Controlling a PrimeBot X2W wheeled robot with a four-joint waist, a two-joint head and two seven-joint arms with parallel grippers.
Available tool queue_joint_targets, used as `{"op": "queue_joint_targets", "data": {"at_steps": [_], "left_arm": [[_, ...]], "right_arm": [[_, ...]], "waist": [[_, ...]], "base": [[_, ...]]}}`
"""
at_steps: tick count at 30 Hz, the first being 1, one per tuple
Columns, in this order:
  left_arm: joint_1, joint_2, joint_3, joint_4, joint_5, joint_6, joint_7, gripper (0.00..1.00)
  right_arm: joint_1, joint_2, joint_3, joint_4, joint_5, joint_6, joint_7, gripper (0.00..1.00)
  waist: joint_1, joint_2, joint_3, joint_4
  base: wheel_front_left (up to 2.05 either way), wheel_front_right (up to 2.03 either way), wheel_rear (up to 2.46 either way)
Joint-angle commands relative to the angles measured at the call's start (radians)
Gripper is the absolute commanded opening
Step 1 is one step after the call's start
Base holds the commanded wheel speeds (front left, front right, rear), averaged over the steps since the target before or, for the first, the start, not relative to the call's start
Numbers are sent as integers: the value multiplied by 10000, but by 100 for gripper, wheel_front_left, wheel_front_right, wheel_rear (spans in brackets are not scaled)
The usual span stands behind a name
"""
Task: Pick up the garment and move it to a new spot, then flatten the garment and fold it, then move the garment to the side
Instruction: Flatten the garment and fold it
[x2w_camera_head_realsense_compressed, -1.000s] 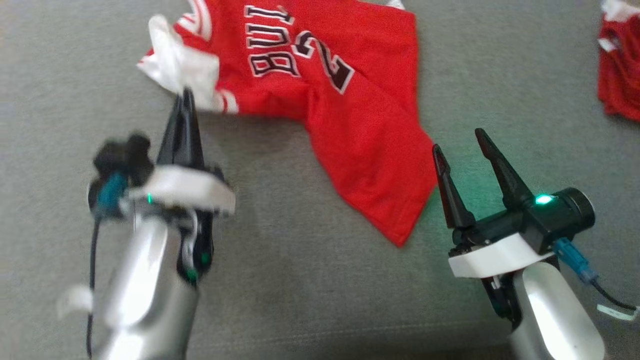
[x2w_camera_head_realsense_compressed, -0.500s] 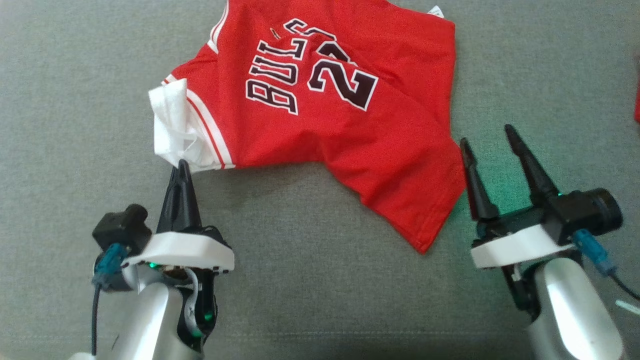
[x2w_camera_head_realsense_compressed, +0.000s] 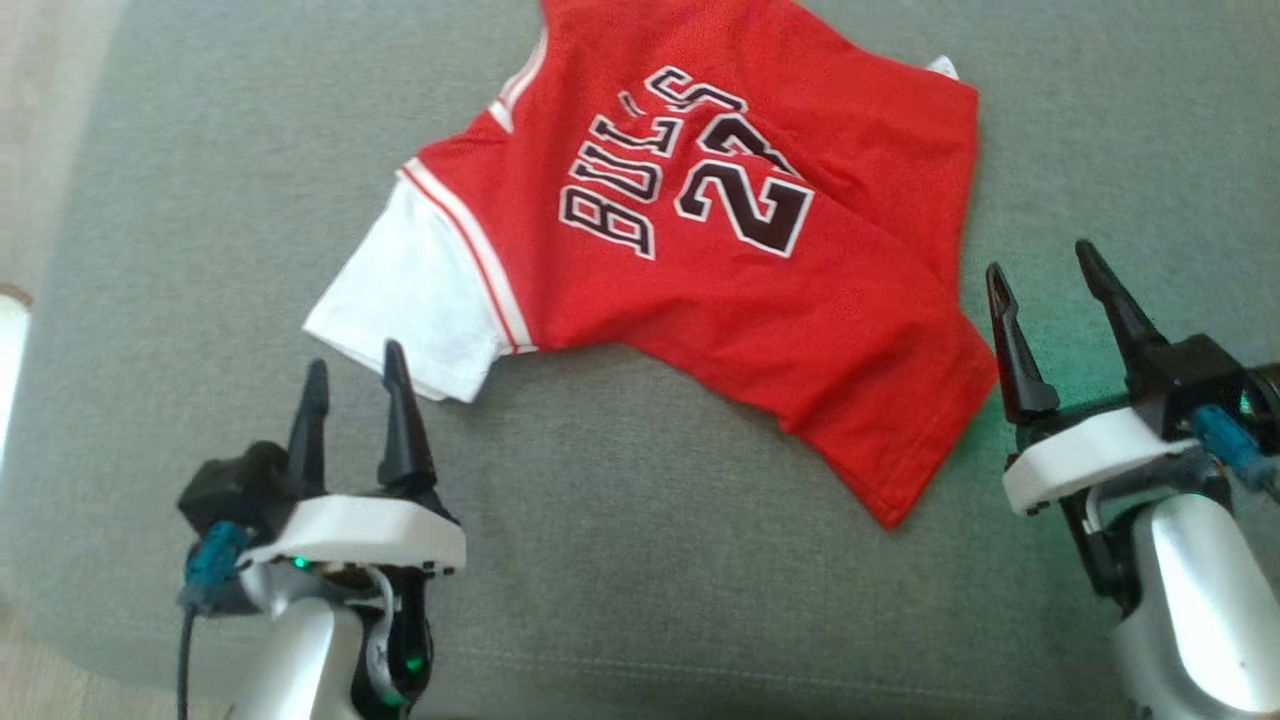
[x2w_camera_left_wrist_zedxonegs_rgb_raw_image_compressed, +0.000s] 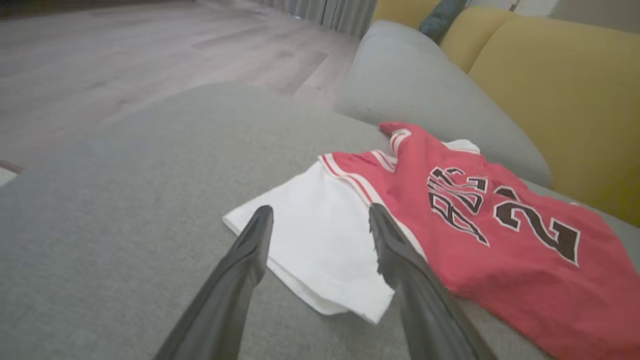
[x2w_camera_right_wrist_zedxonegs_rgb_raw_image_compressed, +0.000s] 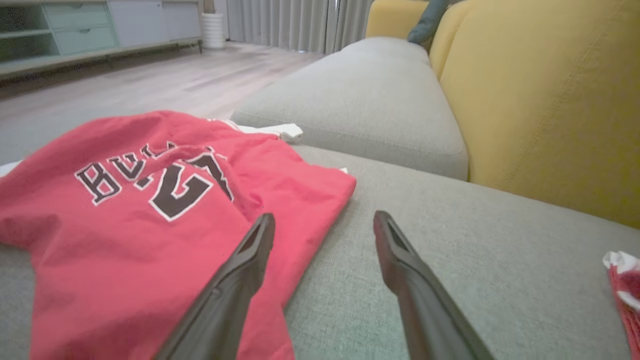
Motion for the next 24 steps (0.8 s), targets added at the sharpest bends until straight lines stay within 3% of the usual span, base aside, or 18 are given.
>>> {"op": "queue_joint_targets", "data": {"at_steps": [1,7,14,23,24], "left_arm": [[-37,50,400,-484,173,-5,-77,100],[272,50,734,-1377,790,-184,-78,100],[423,49,355,-1769,853,-222,-78,100],[466,49,190,-1907,692,-146,-78,100],[462,49,182,-1915,685,-141,-78,100]], "right_arm": [[-330,-243,134,-206,72,65,166,100],[-1036,-794,204,663,306,65,1442,100],[-1828,-1418,846,2070,1000,65,2810,100],[-2254,-1920,1862,2873,2812,65,4095,100],[-2307,-1981,1991,2898,2994,65,4202,91]], "waist": [[0,0,-108,166],[0,0,-184,527],[0,0,-165,953],[0,0,-124,1272],[0,0,-116,1290]], "base": [[0,0,0],[0,0,0],[0,0,0],[0,0,0],[0,0,0]]}}
